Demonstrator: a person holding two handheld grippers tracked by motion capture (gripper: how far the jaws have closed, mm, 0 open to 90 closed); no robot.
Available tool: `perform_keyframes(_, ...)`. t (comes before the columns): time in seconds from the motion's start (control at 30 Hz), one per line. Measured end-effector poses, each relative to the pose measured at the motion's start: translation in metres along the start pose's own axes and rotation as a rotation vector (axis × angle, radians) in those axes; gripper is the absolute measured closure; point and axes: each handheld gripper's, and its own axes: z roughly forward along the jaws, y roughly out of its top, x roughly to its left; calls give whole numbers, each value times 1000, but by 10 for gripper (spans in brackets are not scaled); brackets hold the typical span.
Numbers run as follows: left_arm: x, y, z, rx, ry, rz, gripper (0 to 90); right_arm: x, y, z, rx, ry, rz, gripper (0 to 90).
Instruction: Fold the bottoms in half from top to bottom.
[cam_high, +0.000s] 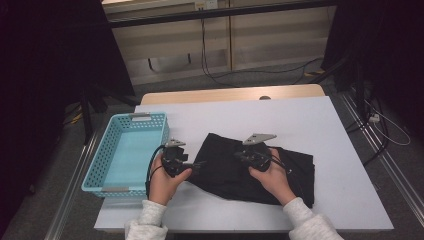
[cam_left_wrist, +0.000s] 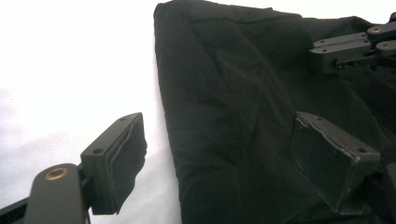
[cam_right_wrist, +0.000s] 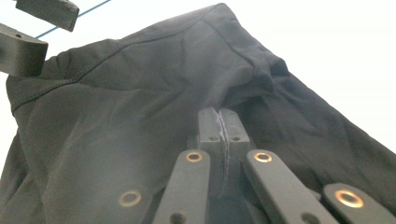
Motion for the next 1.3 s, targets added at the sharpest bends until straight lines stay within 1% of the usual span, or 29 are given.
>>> perform_keyframes(0.1,1,-1,-1,-1,3,-2,186,-5,0,-6,-13,-4,12,900)
perform_keyframes(0.23,2,0,-2,0,6,2,183,-7,0,-14,-22,-7,15,900)
perform_keyframes(0.37,1,1,-2,-2,-1,-2,182,-8,-1,-17,-21,-8,17,900)
perform_keyframes(0.73,0,2,-2,1,1,9,179,-13,-4,-26,-23,-23,20,900)
perform_keyframes(0.9,1,3,-3,-4,5,6,178,-16,-7,-30,-23,-26,30,900)
perform_keyframes(0.93,1,3,-3,-1,4,13,178,-16,-7,-31,-21,-26,28,900)
perform_keyframes(1.0,1,3,-2,1,0,7,178,-16,-7,-32,-22,-26,27,900)
perform_keyframes(1.27,-1,4,-1,0,1,13,177,-17,-10,-38,-18,-36,24,900)
perform_keyframes(1.3,-1,4,-1,-2,-1,9,177,-17,-11,-38,-17,-36,27,900)
